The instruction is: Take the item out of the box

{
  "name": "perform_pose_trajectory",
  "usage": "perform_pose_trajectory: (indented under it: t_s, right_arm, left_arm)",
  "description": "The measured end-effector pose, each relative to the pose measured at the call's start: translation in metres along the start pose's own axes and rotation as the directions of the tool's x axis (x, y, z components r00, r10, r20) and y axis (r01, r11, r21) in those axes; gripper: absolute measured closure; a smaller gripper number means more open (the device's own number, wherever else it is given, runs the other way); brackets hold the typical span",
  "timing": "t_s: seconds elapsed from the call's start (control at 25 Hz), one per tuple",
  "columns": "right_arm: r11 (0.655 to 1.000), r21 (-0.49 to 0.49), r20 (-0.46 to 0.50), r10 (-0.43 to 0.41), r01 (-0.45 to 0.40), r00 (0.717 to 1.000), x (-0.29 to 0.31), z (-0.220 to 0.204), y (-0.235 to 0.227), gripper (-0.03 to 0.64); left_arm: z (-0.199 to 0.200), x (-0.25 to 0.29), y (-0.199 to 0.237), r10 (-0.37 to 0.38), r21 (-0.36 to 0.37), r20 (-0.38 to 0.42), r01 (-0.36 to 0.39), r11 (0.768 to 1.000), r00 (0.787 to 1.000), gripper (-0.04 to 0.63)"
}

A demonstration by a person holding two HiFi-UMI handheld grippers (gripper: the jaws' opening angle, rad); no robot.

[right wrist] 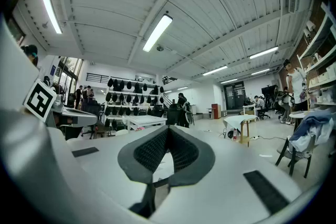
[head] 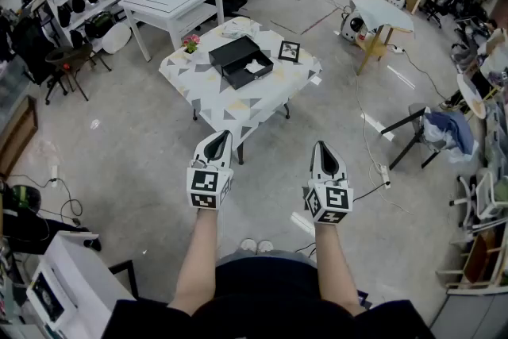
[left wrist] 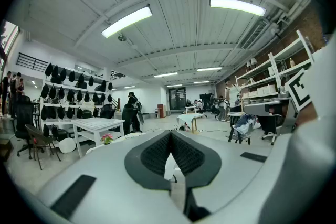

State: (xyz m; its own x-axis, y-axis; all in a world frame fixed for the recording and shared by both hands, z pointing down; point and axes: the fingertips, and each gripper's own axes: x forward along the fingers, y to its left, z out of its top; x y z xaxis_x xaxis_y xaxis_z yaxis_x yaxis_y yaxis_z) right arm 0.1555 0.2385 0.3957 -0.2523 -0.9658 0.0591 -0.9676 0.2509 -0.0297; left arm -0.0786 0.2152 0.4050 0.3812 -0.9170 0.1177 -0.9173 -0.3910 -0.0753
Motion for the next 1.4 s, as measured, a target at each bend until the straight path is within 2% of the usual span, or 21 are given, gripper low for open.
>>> perform_pose_trajectory:
  t_s: [0.76, 1.24, 1.28, 1.4]
  right_arm:
    - [1.000, 0.021, 0.004, 0.019, -0.019, 1.000, 0.005, -0.001, 0.004, 0.615]
    - [0.999, 0.035, 0.000, 0.013, -0.013, 1.000, 0.010, -0.005, 0.004, 0.614]
    - [0.999, 0.036, 0.000, 0.013, -0.013, 1.000, 0.010, -0.005, 0.004, 0.614]
    - [0.999, 0.037, -0.003, 0.011, -0.011, 1.000, 0.011, -0.005, 0.004, 0.614]
  left_arm:
    - [-0.007, 0.003, 0.001, -0.005, -0.008, -0.018, 0.005, 1.000, 1.000, 0.575]
    - [-0.008, 0.005, -0.002, -0.048, -0.033, 0.017, 0.048, 0.998, 0.999, 0.572]
    - [-0.008, 0.005, -0.003, -0.051, -0.032, 0.017, 0.052, 0.998, 0.999, 0.567]
    - [-0.008, 0.007, -0.003, -0.056, -0.037, 0.014, 0.056, 0.998, 0.998, 0.466]
